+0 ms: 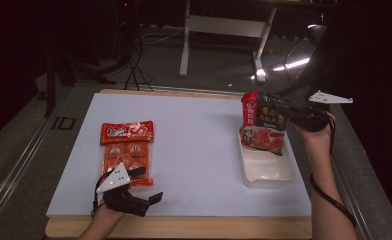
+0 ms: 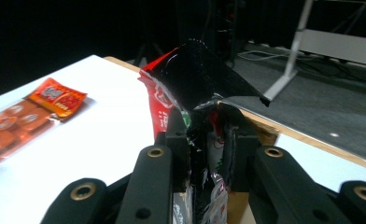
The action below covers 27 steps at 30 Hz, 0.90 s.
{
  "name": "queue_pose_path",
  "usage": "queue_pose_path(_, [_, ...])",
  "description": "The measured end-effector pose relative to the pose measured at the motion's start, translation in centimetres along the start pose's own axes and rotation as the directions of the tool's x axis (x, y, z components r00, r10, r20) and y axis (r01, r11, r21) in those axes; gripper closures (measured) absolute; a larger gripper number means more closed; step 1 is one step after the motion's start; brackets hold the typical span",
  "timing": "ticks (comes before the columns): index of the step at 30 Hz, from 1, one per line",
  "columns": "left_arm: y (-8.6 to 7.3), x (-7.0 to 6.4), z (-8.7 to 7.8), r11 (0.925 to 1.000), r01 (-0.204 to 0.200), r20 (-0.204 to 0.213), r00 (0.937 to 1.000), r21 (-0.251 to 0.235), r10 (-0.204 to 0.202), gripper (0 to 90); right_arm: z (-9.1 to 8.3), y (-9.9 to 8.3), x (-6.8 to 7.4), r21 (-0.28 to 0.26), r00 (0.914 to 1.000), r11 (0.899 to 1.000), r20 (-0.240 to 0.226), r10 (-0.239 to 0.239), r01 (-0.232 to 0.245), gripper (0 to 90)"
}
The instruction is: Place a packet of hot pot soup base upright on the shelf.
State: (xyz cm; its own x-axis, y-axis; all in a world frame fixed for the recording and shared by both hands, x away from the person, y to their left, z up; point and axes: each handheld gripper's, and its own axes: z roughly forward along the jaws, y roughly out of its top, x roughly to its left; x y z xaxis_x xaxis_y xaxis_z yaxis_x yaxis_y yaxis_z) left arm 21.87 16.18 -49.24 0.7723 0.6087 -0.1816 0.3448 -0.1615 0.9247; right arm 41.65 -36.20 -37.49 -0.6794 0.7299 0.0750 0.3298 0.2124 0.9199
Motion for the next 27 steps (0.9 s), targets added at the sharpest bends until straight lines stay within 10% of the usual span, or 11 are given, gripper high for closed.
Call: queue_pose_path(27, [-0.6, 0.6, 0.3, 0.9997, 0.022, 0.008, 0.9997, 0.007, -0.022, 0.2, -1.0, -5.8, -1.1, -0.052, 0.9938, 0.993, -0.039, 0.105, -0.107, 71.7])
